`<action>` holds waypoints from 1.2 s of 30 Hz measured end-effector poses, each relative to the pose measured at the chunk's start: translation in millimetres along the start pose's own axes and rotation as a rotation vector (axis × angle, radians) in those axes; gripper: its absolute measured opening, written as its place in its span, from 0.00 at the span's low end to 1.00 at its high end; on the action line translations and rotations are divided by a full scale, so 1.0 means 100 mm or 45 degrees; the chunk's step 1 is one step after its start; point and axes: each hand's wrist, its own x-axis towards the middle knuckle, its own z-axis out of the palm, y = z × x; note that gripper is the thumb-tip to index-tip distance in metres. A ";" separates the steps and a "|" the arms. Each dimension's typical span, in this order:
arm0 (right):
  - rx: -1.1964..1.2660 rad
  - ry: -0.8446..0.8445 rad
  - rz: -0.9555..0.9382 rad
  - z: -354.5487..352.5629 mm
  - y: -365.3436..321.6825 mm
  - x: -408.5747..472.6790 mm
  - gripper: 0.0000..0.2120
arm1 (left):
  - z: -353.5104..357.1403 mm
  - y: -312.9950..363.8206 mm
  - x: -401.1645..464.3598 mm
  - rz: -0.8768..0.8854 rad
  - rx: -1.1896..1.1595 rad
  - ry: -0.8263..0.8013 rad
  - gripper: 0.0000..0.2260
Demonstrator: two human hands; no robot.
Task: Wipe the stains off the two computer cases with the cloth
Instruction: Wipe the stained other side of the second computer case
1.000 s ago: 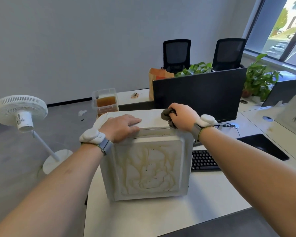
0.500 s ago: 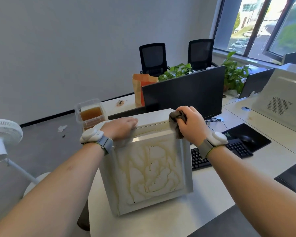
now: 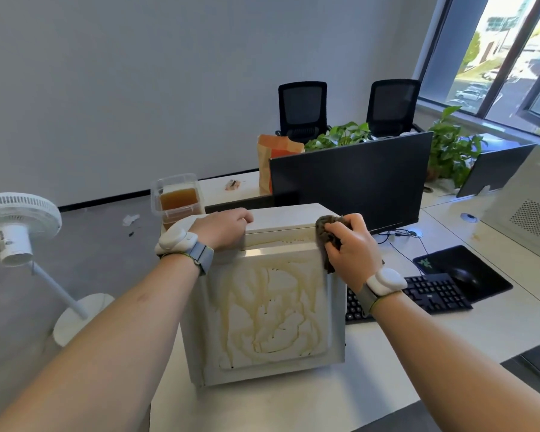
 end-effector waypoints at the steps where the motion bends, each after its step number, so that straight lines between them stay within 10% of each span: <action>1: -0.002 -0.020 0.003 0.01 0.02 -0.02 0.07 | 0.00 0.00 -0.01 0.014 0.007 -0.001 0.20; 36: 0.002 -0.145 0.253 0.05 -0.30 -0.21 0.09 | 0.05 0.00 -0.08 0.027 0.067 0.069 0.21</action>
